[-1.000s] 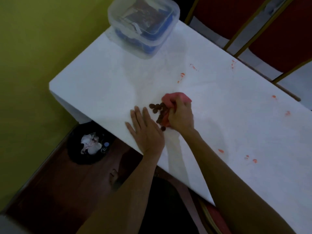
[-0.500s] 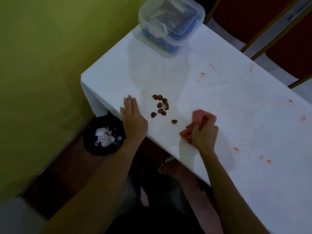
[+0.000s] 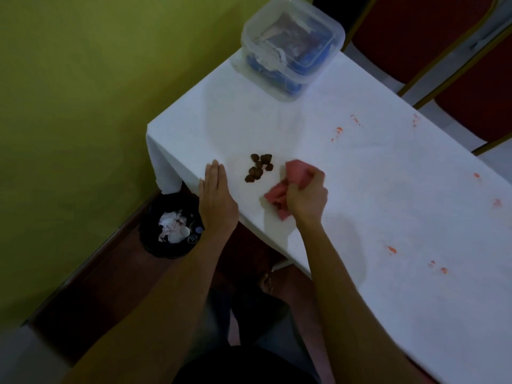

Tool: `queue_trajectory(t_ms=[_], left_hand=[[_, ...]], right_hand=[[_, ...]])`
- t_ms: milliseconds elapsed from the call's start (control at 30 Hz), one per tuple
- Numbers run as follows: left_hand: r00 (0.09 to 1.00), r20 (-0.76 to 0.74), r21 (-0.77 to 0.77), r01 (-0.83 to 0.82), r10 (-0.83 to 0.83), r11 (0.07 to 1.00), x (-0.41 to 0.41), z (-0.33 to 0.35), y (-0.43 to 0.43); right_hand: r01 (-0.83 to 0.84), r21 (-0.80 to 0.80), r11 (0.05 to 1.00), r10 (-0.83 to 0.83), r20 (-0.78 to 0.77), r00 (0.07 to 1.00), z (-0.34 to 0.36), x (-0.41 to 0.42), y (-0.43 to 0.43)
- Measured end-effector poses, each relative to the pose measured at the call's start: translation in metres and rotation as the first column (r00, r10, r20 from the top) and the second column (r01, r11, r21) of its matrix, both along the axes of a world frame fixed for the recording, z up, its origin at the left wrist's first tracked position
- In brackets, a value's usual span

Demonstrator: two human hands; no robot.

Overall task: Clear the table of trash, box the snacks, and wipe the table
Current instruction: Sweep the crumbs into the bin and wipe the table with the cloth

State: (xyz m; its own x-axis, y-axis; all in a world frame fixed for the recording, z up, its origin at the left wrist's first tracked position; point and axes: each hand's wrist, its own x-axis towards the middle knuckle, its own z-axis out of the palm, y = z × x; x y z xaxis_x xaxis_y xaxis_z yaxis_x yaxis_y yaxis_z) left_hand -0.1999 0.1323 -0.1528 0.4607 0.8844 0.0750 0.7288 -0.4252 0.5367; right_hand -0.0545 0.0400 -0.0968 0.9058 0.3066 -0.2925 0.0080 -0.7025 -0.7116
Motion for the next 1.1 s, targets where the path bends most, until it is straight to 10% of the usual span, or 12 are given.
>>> queue_trajectory(t_ms=[167, 567, 767, 967, 1100], left_hand=[[0.999, -0.036, -0.047, 0.007, -0.008, 0.999, -0.002, 0.005, 0.000], [0.989, -0.076, -0.112, 0.119, -0.128, 0.987, -0.017, 0.012, 0.007], [0.978, -0.111, -0.168, 0.156, -0.176, 0.973, -0.023, 0.018, 0.016], [0.966, -0.158, -0.260, 0.158, -0.203, 0.953, -0.020, 0.028, 0.020], [0.998, 0.016, -0.380, 0.064, -0.063, 0.923, -0.018, 0.040, 0.020]], right_hand=[[0.148, 0.031, 0.989, -0.147, -0.035, 0.989, 0.001, -0.026, -0.002], [-0.315, -0.025, 0.949, 0.315, 0.010, 0.949, 0.005, -0.013, 0.099], [-0.201, 0.086, 0.976, 0.202, -0.006, 0.979, 0.022, -0.012, 0.080], [-0.166, -0.267, 0.949, 0.200, 0.107, 0.974, 0.018, -0.018, 0.037], [-0.261, 0.039, 0.965, 0.235, 0.325, 0.916, 0.035, -0.060, 0.035]])
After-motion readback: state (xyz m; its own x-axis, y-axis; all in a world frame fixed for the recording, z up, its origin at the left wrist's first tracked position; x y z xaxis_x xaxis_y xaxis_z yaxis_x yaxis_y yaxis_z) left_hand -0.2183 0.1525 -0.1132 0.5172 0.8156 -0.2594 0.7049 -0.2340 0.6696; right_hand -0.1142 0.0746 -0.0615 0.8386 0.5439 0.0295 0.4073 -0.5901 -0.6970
